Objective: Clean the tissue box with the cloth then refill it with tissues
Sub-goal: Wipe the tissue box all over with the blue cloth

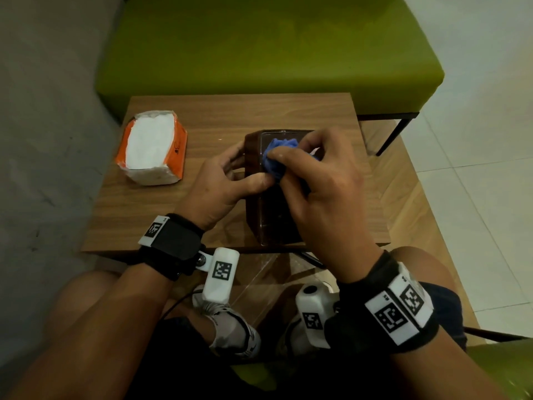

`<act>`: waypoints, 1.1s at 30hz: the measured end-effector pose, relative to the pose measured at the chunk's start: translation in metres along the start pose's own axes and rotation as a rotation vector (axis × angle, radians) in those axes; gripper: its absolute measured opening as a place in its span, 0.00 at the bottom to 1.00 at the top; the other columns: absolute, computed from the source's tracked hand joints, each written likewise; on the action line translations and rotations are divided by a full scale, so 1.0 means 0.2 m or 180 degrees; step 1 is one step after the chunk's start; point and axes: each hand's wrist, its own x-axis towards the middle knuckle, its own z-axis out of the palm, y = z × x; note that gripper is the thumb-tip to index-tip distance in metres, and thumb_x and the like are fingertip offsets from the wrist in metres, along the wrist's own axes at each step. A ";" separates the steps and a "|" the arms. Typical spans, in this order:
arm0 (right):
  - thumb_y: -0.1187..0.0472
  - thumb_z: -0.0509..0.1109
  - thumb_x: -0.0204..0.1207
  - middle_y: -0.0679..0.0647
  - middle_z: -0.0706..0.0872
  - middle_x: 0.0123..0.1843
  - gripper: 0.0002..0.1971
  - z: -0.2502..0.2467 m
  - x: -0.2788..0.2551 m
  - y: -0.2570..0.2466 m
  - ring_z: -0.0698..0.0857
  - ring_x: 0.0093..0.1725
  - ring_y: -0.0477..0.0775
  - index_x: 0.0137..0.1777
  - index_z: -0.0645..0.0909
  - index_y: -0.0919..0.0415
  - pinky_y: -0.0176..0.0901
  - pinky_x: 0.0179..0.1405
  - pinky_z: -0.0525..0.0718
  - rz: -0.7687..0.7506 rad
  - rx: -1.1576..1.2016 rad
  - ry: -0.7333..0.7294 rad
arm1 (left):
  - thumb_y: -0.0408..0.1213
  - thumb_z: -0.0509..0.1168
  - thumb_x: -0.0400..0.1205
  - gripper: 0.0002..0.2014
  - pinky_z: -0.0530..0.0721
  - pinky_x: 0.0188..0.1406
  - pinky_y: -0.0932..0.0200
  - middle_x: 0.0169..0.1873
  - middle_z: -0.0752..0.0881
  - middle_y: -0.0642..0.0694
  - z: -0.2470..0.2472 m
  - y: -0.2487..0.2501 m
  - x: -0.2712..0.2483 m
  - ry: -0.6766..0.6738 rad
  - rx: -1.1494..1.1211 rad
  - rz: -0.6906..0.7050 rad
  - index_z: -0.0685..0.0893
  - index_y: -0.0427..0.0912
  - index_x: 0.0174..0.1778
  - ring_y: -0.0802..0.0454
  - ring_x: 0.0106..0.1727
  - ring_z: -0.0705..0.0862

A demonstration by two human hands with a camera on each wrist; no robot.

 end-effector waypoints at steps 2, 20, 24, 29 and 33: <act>0.62 0.72 0.84 0.63 0.81 0.58 0.11 0.00 -0.01 0.00 0.79 0.57 0.56 0.63 0.92 0.61 0.39 0.51 0.76 -0.0088 -0.0013 -0.0151 | 0.46 0.81 0.73 0.36 0.88 0.74 0.42 0.73 0.90 0.48 -0.01 -0.01 0.00 0.0024 -0.0003 -0.0002 0.82 0.55 0.80 0.49 0.77 0.87; 0.66 0.72 0.86 0.65 0.82 0.59 0.11 0.05 -0.03 -0.02 0.81 0.57 0.59 0.65 0.90 0.64 0.46 0.51 0.80 -0.0039 -0.0069 0.0127 | 0.48 0.81 0.71 0.40 0.85 0.78 0.34 0.74 0.89 0.47 0.01 -0.02 -0.01 0.0204 -0.0032 -0.0012 0.80 0.49 0.82 0.47 0.78 0.86; 0.65 0.72 0.86 0.61 0.82 0.60 0.12 -0.02 -0.02 0.10 0.82 0.57 0.55 0.66 0.90 0.61 0.49 0.53 0.83 0.0260 -0.0007 0.0358 | 0.48 0.82 0.68 0.38 0.89 0.73 0.39 0.68 0.92 0.50 0.00 -0.02 -0.04 0.0349 -0.0222 -0.0072 0.82 0.53 0.76 0.47 0.74 0.89; 0.63 0.70 0.88 0.59 0.84 0.62 0.13 -0.05 0.01 0.10 0.85 0.61 0.57 0.68 0.90 0.59 0.52 0.59 0.86 0.0480 0.0275 0.0721 | 0.46 0.82 0.70 0.43 0.86 0.75 0.33 0.74 0.88 0.39 0.00 -0.04 -0.03 0.0299 -0.0375 -0.0135 0.77 0.45 0.83 0.37 0.77 0.87; 0.62 0.70 0.87 0.59 0.85 0.64 0.13 -0.09 0.02 0.13 0.85 0.63 0.58 0.68 0.90 0.58 0.55 0.60 0.86 0.0454 0.0251 0.0596 | 0.58 0.77 0.74 0.41 0.89 0.70 0.40 0.67 0.92 0.40 0.00 0.01 -0.01 0.0173 -0.0298 -0.0287 0.78 0.41 0.80 0.42 0.69 0.92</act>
